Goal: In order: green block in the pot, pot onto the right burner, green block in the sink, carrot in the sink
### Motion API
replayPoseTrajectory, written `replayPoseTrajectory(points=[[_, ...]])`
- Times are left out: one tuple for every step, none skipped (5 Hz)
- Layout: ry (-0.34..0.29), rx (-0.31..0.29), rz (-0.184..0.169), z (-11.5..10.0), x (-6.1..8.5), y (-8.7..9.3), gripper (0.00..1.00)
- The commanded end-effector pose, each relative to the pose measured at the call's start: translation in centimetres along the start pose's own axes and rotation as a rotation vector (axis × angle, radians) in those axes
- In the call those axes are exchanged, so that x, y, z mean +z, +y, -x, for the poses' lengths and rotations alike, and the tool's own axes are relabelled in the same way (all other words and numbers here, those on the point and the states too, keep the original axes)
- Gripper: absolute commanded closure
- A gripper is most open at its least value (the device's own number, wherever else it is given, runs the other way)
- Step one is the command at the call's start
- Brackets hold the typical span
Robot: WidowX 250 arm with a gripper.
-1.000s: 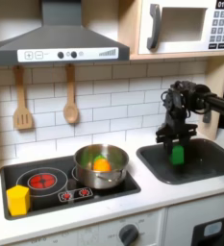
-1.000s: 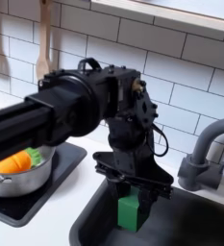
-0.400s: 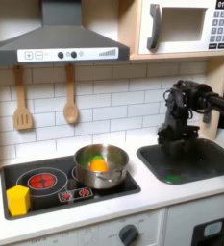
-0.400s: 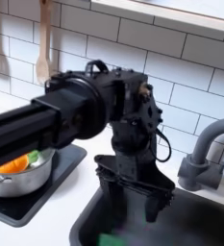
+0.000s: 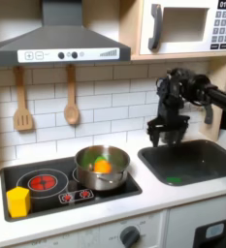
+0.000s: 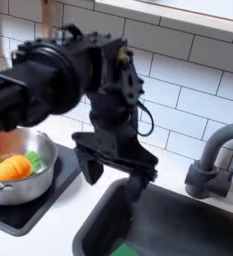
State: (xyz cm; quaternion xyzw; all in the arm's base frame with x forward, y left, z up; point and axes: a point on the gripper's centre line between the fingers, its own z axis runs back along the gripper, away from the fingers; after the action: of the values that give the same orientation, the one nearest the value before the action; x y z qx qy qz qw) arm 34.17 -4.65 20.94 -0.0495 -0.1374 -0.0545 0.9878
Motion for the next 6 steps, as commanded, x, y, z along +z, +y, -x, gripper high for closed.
replayPoseTrajectory(points=[[-0.02, 0.076, -0.082, -0.7, 1.0, 3.3, 0.0], [-0.041, 0.11, -0.115, -1.0, 1.7, 4.8, 0.0], [-0.048, 0.139, -0.146, -0.9, 2.3, 6.1, 0.0], [-0.06, 0.178, -0.175, -0.7, 3.0, 7.7, 0.0], [-0.042, 0.231, -0.185, -0.1, 2.7, 9.2, 0.0], [-0.048, 0.263, -0.2, 0.2, 3.0, 10.7, 0.0]])
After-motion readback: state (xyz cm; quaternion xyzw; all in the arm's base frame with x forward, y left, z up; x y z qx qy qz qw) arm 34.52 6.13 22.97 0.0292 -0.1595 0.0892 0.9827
